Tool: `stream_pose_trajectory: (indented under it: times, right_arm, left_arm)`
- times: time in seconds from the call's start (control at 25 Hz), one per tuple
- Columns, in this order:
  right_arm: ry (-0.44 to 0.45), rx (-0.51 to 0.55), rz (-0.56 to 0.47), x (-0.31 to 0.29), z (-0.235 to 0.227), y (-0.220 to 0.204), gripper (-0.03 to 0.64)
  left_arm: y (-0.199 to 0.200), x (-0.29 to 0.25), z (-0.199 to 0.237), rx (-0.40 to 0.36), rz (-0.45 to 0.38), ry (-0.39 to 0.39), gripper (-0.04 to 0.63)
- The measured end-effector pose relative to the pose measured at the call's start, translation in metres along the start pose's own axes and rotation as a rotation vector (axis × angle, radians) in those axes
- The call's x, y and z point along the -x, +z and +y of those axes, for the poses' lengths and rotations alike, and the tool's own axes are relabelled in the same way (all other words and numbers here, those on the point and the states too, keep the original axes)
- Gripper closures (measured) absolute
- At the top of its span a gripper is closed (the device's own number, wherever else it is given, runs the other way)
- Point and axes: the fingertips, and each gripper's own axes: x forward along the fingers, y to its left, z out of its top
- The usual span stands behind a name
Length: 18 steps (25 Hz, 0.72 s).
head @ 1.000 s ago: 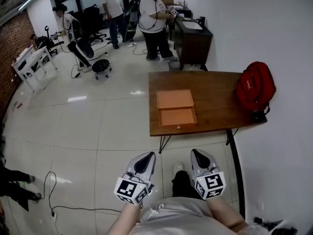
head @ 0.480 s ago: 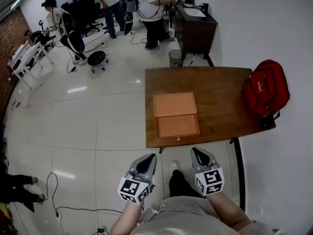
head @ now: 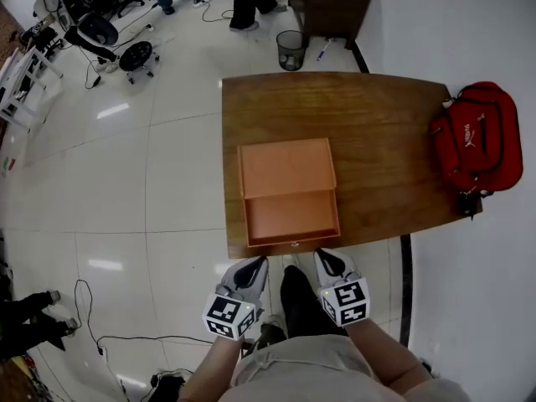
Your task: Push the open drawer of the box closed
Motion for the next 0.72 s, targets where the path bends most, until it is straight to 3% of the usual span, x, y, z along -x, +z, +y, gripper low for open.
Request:
stream_pose_trajectory:
  times: [0.28, 0.72]
  right_arm:
    - [0.047, -0.040, 0.102, -0.035, -0.009, -0.023, 0.615]
    - [0.113, -0.069, 0.121, -0.056, -0.011, -0.004, 0.615]
  left_arm:
    - [-0.035, -0.033, 0.020, 0.092, 0.083, 0.032, 0.589]
    - [-0.019, -0.051, 0.038, 0.165, 0.071, 0.071, 0.589]
